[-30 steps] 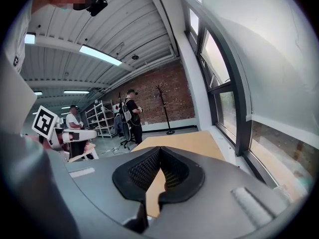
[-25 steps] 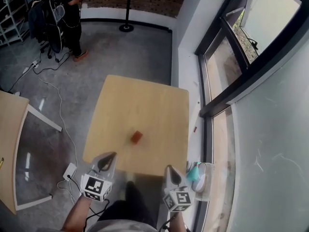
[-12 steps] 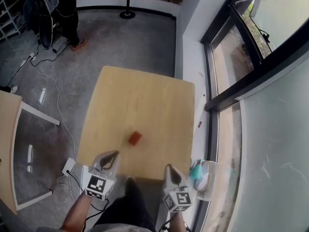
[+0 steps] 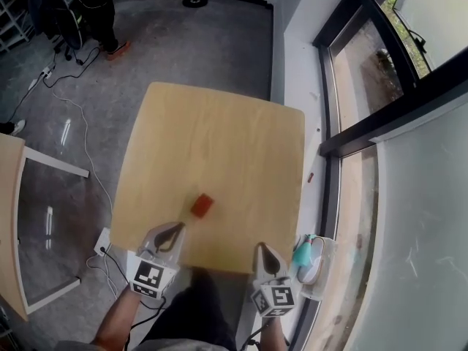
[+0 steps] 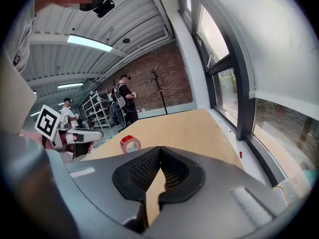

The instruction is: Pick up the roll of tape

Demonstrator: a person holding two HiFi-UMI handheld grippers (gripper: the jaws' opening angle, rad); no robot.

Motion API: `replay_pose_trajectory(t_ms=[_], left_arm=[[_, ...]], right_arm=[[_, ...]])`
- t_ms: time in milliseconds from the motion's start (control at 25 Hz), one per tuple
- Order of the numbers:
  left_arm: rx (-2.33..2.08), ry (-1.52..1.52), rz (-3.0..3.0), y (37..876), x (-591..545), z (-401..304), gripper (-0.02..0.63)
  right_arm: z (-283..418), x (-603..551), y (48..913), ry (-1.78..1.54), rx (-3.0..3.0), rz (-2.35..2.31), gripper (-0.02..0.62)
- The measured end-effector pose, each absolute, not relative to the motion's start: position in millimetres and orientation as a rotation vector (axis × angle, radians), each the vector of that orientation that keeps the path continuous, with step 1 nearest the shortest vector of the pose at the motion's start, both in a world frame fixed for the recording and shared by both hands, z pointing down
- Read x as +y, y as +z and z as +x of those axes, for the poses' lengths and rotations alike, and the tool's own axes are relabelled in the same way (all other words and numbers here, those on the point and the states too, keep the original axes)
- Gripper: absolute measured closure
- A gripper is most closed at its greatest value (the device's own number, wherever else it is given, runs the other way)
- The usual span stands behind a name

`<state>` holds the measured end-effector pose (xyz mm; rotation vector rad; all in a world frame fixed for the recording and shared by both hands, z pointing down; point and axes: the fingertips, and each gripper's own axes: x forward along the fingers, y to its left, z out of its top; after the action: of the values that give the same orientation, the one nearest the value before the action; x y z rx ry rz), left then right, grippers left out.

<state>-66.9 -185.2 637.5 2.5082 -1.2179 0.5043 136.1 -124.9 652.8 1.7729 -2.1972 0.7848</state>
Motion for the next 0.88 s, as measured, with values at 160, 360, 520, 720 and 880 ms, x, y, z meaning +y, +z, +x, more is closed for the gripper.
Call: replay_pose_trajectory(t_ms=[160, 360, 520, 720, 880], left_arm=[[-1.209, 0.531, 2.501, 649, -190, -67, 0.604], [-1.193, 0.565, 2.513, 655, -197, -60, 0.604], [-1.171, 0.581, 2.496, 660, -201, -55, 0.604], [-1.170, 0.596, 2.490, 665, -209, -51, 0.546], [-1.136, 0.613, 2.501, 670, -212, -43, 0.459]], right_arm=[[135, -130, 664, 0.812, -2.193, 1.737, 0.581], [137, -133, 667, 0.831, -2.188, 1.743, 0.581], [135, -136, 666, 0.828, -2.199, 1.742, 0.581], [135, -135, 667, 0.843, -2.201, 1.744, 0.581], [139, -135, 670, 0.825, -2.196, 1.745, 0.581]])
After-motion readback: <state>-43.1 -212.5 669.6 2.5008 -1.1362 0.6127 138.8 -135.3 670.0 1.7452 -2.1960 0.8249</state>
